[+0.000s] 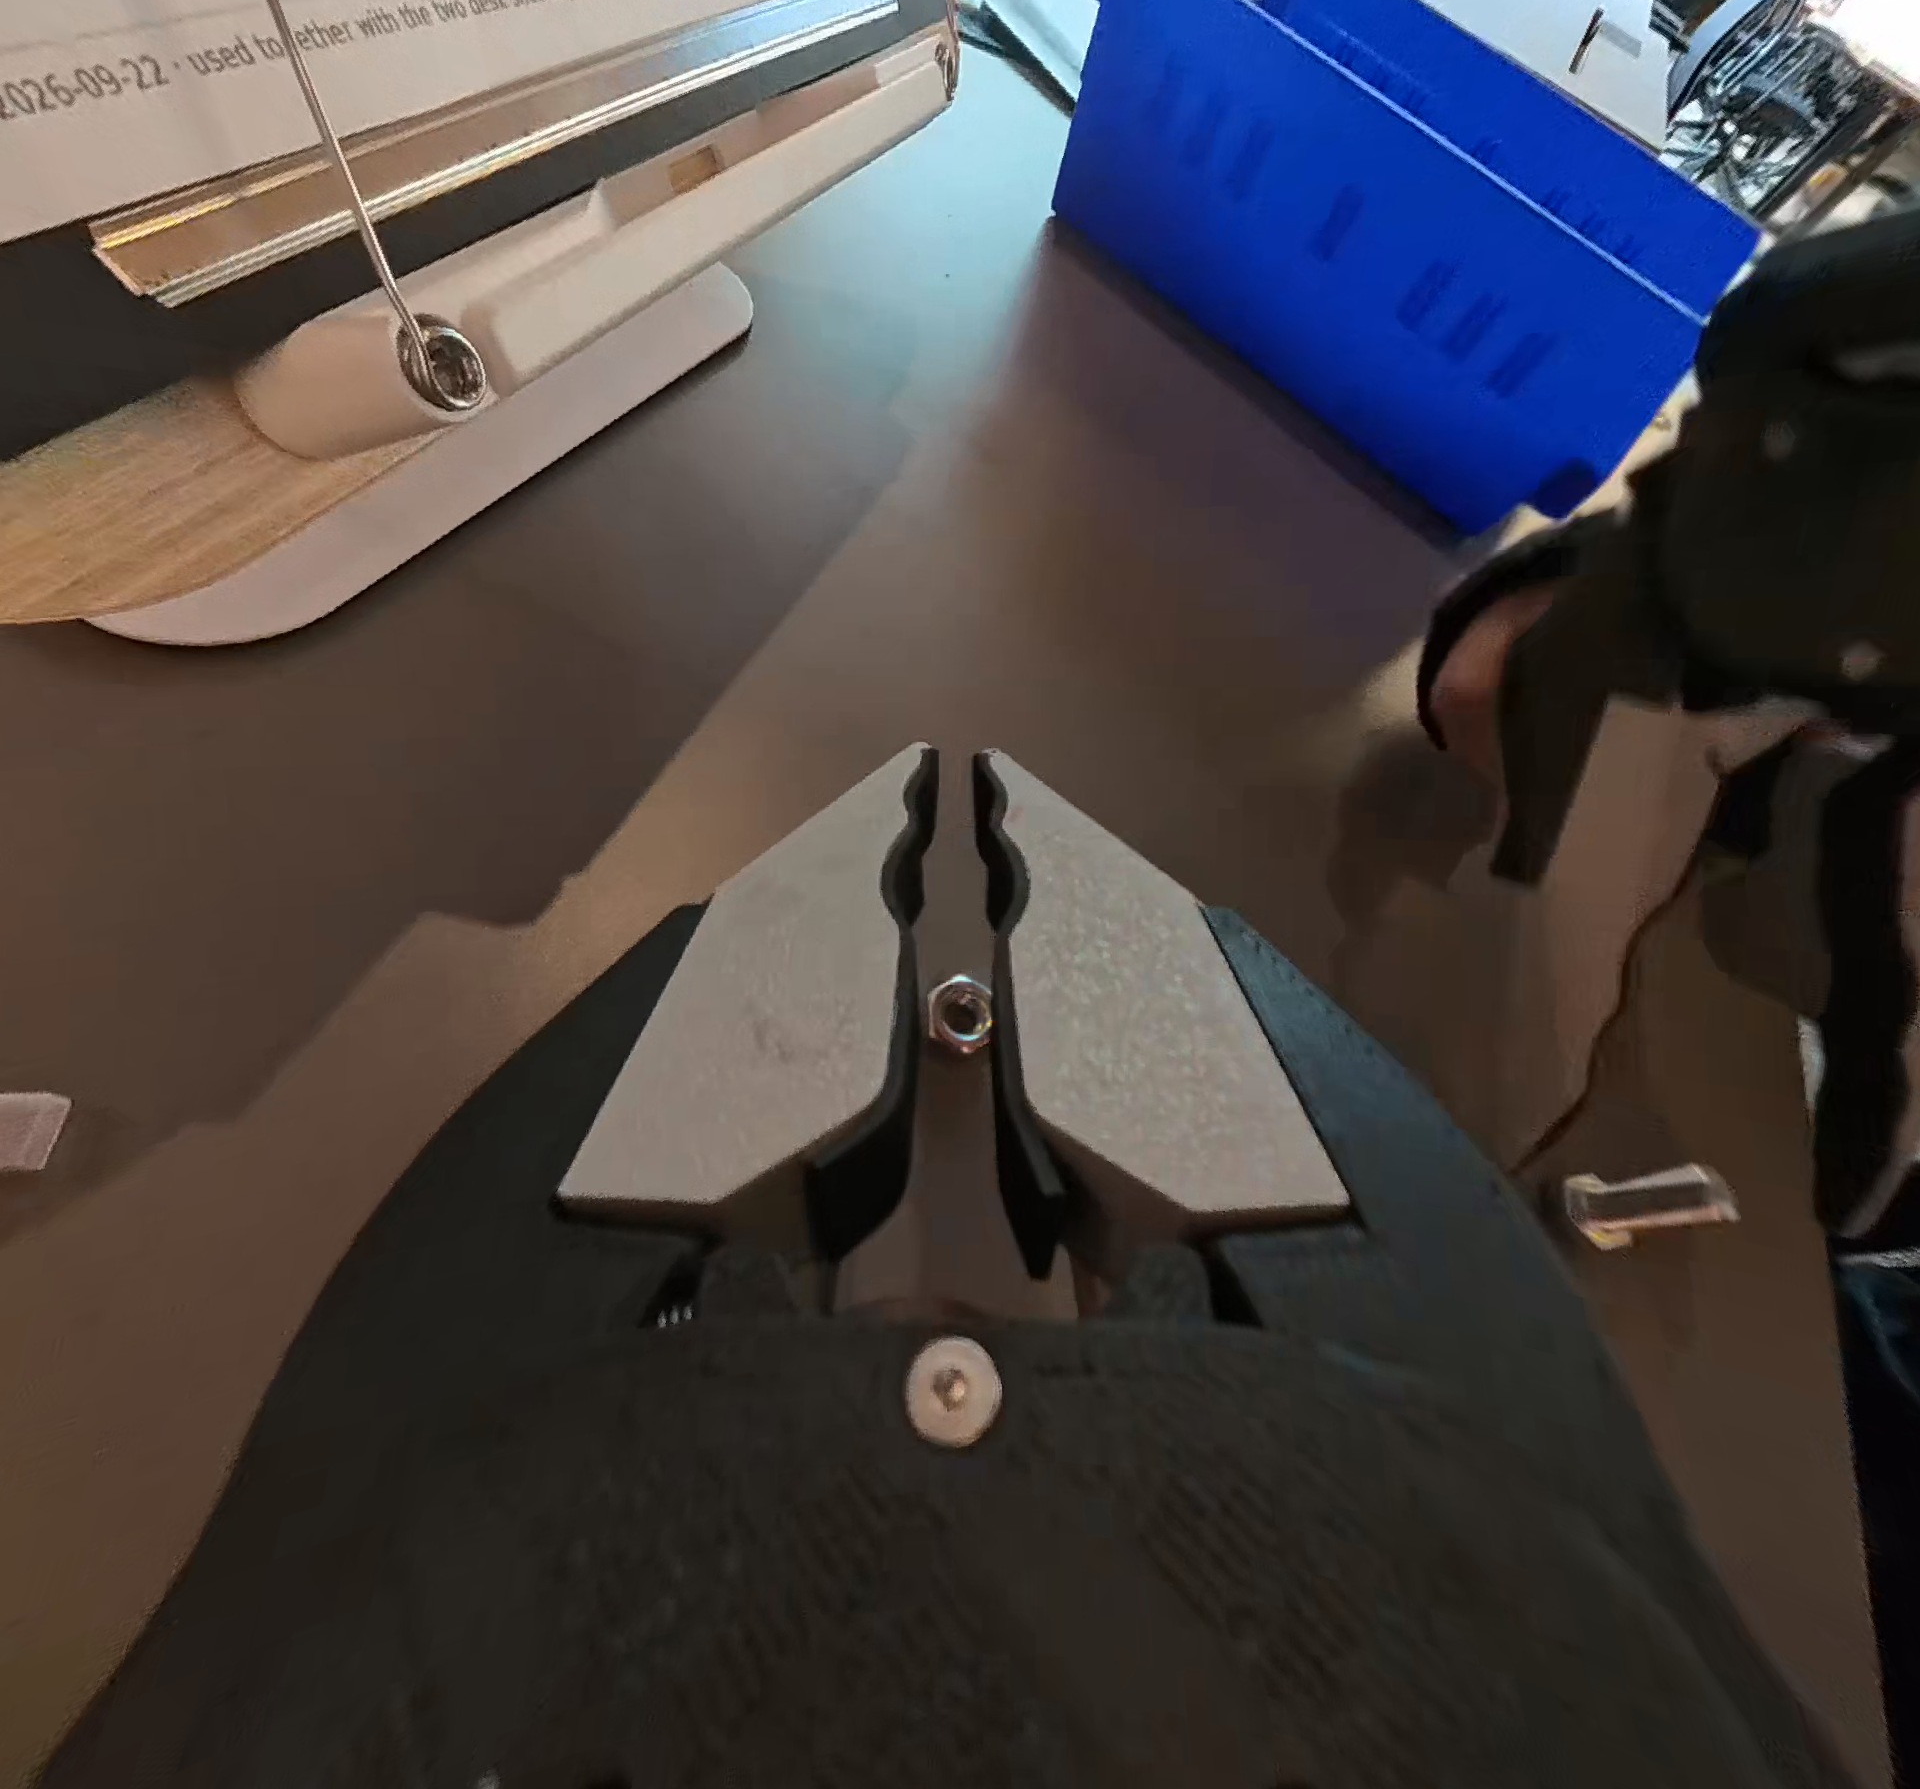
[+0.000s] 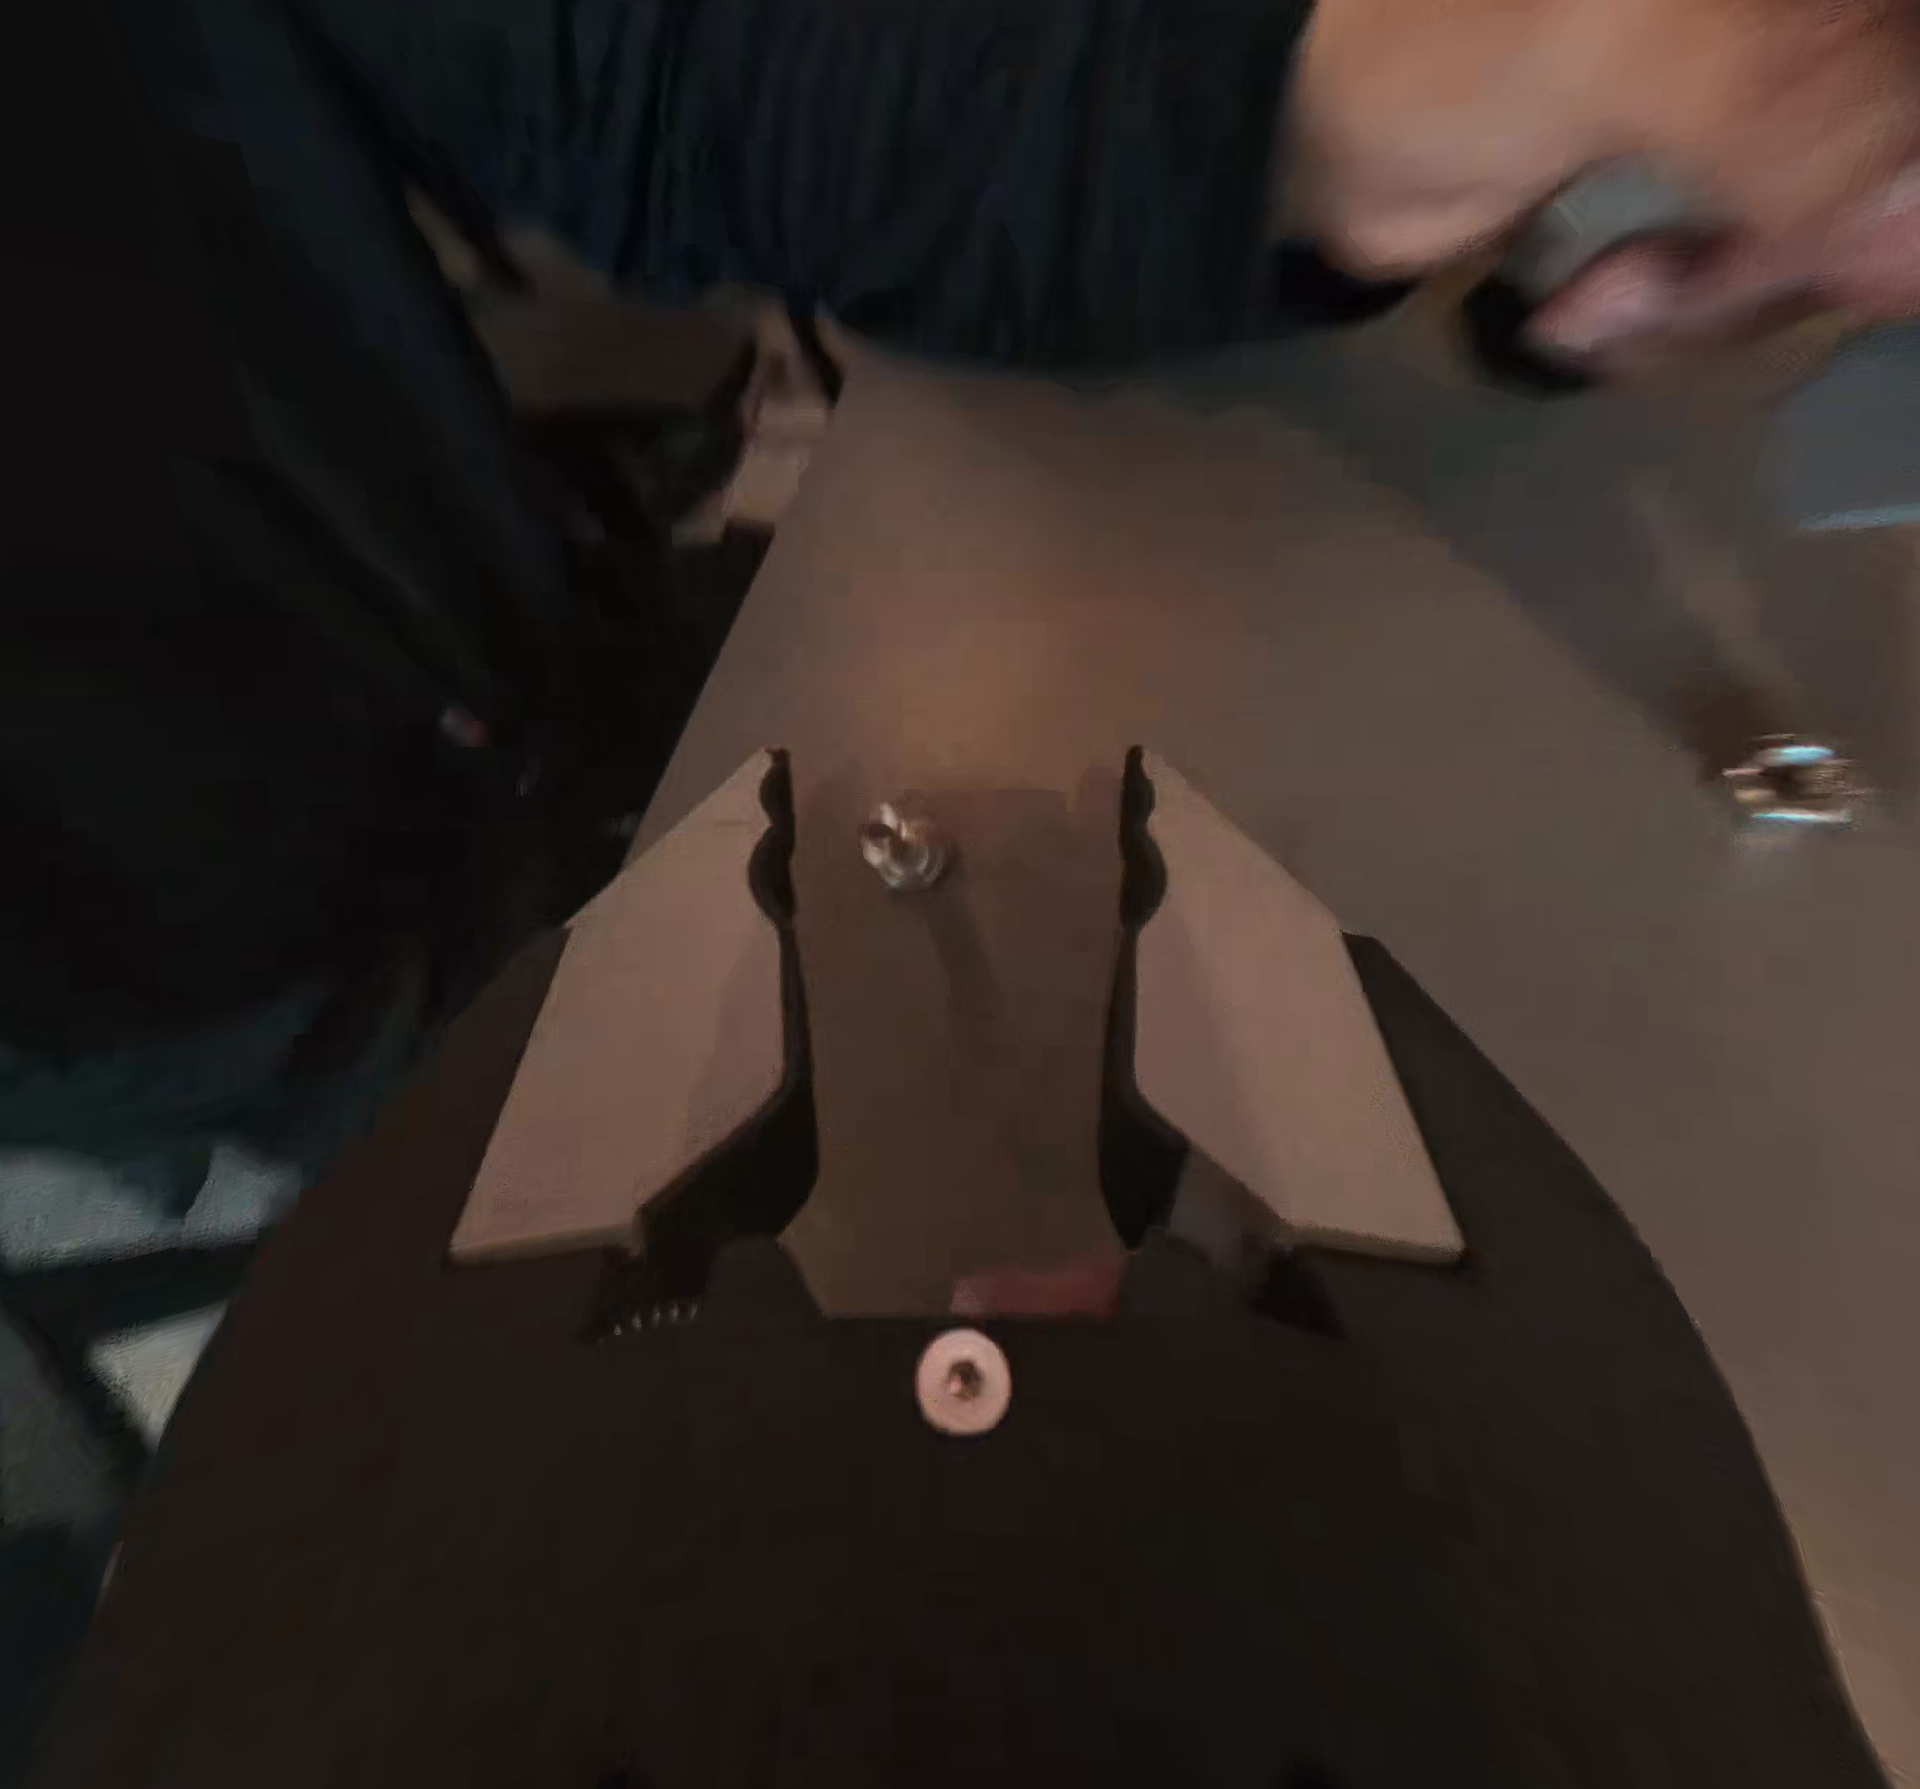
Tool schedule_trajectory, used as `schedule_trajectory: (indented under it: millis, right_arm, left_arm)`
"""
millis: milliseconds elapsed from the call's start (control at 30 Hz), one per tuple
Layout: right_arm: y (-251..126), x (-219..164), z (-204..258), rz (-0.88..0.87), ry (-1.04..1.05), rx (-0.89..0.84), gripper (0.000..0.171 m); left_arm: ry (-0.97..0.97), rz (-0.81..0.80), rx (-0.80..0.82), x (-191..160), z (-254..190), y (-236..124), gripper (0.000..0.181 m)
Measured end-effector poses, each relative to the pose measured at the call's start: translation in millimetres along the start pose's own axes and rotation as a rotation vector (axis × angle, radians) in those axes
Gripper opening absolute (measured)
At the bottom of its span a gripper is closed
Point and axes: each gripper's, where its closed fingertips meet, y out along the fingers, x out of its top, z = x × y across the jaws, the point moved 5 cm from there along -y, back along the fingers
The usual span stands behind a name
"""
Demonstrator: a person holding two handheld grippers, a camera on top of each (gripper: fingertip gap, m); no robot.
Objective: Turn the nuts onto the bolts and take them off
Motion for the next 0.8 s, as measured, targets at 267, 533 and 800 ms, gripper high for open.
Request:
schedule_trajectory:
  millis: [267, 533, 800]
  right_arm:
    - [28.2, -20.5, 3.4, 0.215, -0.174, -0.079, 0.037]
    - [15.8, -18.1, -22.4, 0.104, -0.043, -0.129, 0.036]
    - [-61.4, -10.5, -65.5, -0.274, 0.326, -0.203, 0.036]
  left_arm:
    - [-0.01, -0.015, -0.01, 1.8, -0.5, -1.2, 0.005]
    - [0.078, -0.007, -0.111, 4.7, -15.9, -3.9, 0.012]
    - [0.668, -0.002, -0.155, -3.6, -70.9, -14.4, 0.034]
